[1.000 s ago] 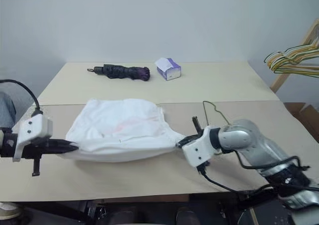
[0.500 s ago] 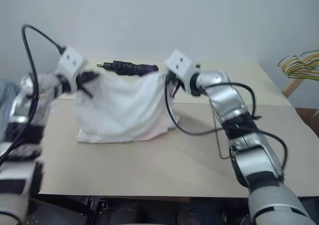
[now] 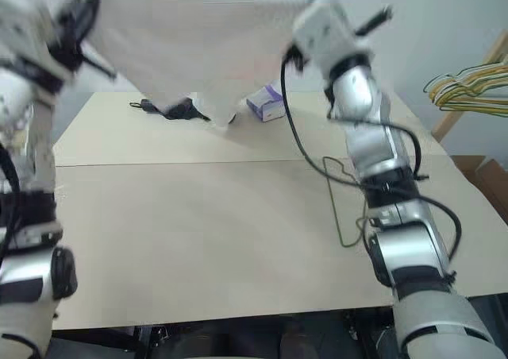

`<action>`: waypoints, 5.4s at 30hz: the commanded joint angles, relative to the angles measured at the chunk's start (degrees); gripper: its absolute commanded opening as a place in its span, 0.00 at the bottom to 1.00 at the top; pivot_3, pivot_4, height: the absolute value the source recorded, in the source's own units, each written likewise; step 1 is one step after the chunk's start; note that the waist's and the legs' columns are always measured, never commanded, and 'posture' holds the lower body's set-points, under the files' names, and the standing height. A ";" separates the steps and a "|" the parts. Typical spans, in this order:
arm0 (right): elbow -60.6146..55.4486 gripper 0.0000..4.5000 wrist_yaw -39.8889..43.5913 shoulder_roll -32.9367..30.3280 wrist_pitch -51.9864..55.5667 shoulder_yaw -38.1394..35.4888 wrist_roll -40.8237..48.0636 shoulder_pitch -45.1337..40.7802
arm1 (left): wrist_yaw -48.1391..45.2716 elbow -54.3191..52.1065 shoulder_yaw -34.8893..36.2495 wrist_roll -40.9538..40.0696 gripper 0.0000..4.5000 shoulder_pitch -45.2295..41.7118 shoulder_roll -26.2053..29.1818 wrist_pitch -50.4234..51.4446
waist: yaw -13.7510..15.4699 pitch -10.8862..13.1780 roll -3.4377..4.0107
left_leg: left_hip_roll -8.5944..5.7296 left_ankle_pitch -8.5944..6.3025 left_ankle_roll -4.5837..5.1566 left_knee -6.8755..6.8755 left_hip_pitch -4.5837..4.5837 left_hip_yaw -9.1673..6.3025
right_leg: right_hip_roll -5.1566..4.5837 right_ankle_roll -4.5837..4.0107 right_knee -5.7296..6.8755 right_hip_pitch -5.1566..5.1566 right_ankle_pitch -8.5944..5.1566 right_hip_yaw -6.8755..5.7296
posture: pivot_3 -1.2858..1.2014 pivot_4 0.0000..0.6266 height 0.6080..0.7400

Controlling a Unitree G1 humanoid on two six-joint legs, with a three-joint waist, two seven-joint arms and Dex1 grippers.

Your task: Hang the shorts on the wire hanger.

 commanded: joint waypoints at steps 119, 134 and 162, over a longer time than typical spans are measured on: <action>-40.54 0.00 22.84 9.99 31.96 -2.92 24.14 28.19 | 33.07 -12.41 11.53 -55.62 0.43 5.11 -39.31 59.80 | -0.28 0.19 -0.19 | 0.47 -0.13 -0.15 0.04 1.14 -0.48 | 0.61 -0.17 -0.39 1.24 0.10 0.13 | 0.51 0.00 1.00; -41.16 0.16 22.50 9.31 30.24 -2.64 21.32 28.01 | 27.39 -11.71 5.69 -47.12 0.00 5.27 -36.45 52.55 | -0.38 0.20 -0.19 | 0.59 -0.11 -0.18 0.03 1.10 -0.33 | 0.73 -0.27 -0.71 1.34 0.22 0.06 | 0.51 0.00 1.00; -21.98 1.00 58.42 -4.59 58.09 -13.30 65.90 7.50 | -38.70 -3.16 7.66 -47.50 0.00 -3.48 -9.12 39.61 | -0.72 0.35 -0.09 | 0.86 -0.11 -0.17 0.02 0.80 -0.12 | 0.90 -0.39 -0.89 1.09 0.31 -0.06 | 0.51 0.00 1.00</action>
